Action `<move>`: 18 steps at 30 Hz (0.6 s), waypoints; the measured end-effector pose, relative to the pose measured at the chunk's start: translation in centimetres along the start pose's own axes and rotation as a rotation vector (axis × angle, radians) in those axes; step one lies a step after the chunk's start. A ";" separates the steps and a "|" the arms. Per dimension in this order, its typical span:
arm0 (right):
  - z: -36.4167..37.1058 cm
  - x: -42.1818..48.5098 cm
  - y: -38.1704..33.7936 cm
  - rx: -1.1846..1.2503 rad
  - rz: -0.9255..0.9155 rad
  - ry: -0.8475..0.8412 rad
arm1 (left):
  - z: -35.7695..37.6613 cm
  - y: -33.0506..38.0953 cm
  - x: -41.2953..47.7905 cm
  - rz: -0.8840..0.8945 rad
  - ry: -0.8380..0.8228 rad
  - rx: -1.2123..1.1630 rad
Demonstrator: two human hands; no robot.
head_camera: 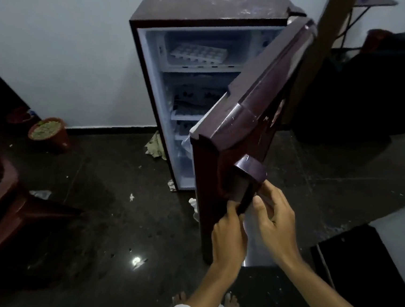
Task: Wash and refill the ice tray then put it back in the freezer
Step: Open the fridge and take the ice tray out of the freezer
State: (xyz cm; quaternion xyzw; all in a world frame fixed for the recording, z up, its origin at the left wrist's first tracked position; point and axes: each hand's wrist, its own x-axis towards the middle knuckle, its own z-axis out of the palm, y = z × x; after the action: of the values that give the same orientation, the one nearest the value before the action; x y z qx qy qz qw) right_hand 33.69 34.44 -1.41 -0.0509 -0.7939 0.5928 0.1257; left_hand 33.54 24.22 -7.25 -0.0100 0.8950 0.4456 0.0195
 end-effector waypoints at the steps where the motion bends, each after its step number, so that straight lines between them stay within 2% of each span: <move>1: -0.6 -0.4 0.2 -0.013 0.002 0.034 | 0.3 0.1 -0.5 0.008 -0.038 -0.003; 4: -2.0 -1.6 0.4 -0.032 0.036 0.151 | 0.7 -0.1 -1.9 0.148 -0.165 0.051; 8: -3.5 -3.4 0.4 -0.061 0.091 0.334 | 0.1 0.2 -4.0 0.372 -0.274 -0.081; 11: -4.3 -5.2 1.5 -0.090 0.167 0.466 | -0.6 -0.1 -5.0 0.513 -0.122 -0.121; 14: -4.4 -7.1 2.3 -0.103 0.219 0.513 | -1.0 0.1 -4.9 0.534 0.057 -0.186; 18: -4.0 -8.4 2.0 -0.090 0.223 0.553 | -1.1 1.3 -4.2 0.522 0.046 -0.235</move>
State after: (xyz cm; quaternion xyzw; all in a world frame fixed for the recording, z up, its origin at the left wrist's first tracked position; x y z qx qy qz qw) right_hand 42.69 36.79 -3.38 -0.3026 -0.7446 0.5307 0.2689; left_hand 37.65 24.17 -5.38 0.2084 0.8096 0.5360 -0.1173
